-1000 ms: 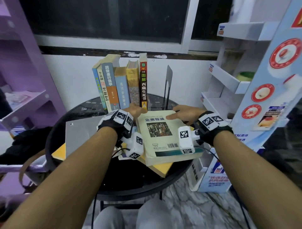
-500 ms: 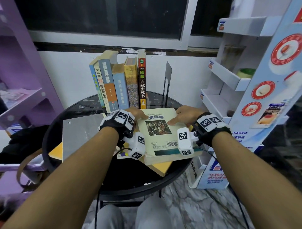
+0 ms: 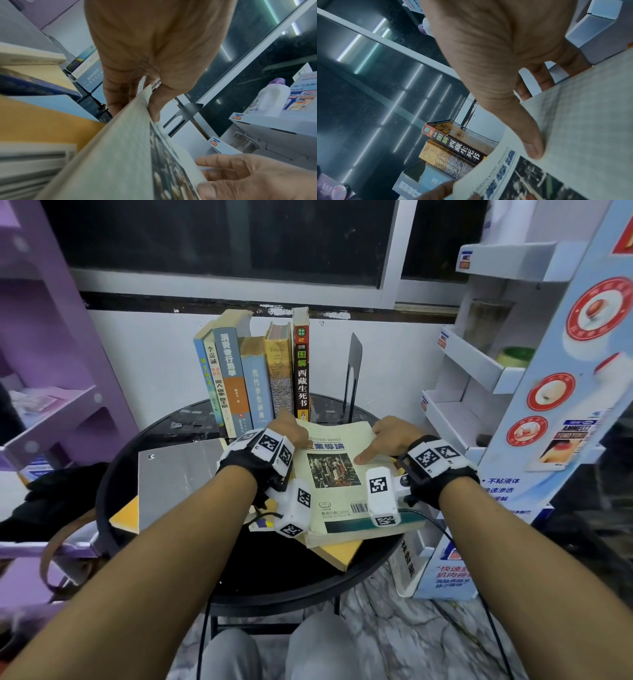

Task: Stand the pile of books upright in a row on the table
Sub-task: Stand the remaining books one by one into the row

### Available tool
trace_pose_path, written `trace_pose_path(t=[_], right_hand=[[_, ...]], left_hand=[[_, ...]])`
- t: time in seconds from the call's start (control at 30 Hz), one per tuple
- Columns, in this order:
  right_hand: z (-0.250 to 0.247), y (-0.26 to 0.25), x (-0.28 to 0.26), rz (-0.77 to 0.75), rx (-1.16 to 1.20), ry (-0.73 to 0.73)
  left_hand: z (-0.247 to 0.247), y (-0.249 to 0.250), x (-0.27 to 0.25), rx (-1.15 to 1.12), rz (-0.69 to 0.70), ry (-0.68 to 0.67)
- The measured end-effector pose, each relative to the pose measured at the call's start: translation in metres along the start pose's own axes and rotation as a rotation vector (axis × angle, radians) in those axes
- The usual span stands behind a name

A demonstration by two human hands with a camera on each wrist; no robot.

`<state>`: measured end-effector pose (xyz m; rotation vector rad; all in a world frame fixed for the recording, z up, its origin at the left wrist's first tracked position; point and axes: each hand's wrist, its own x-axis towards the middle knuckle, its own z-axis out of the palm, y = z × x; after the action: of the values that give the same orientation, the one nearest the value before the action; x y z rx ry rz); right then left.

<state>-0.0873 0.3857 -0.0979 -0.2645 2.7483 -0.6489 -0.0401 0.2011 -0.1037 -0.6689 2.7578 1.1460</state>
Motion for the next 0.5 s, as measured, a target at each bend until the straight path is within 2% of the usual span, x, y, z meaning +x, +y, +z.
trace_pose_path(t=[0.27, 0.5], right_hand=[[0.005, 0.015, 0.004, 0.061, 0.244, 0.043], [-0.013, 0.012, -0.009, 0.002, 0.375, 0.064]], left_hand=[[-0.008, 0.009, -0.009, -0.074, 0.187, 0.033], [-0.019, 0.026, -0.017, -0.118, 0.291, 0.085]])
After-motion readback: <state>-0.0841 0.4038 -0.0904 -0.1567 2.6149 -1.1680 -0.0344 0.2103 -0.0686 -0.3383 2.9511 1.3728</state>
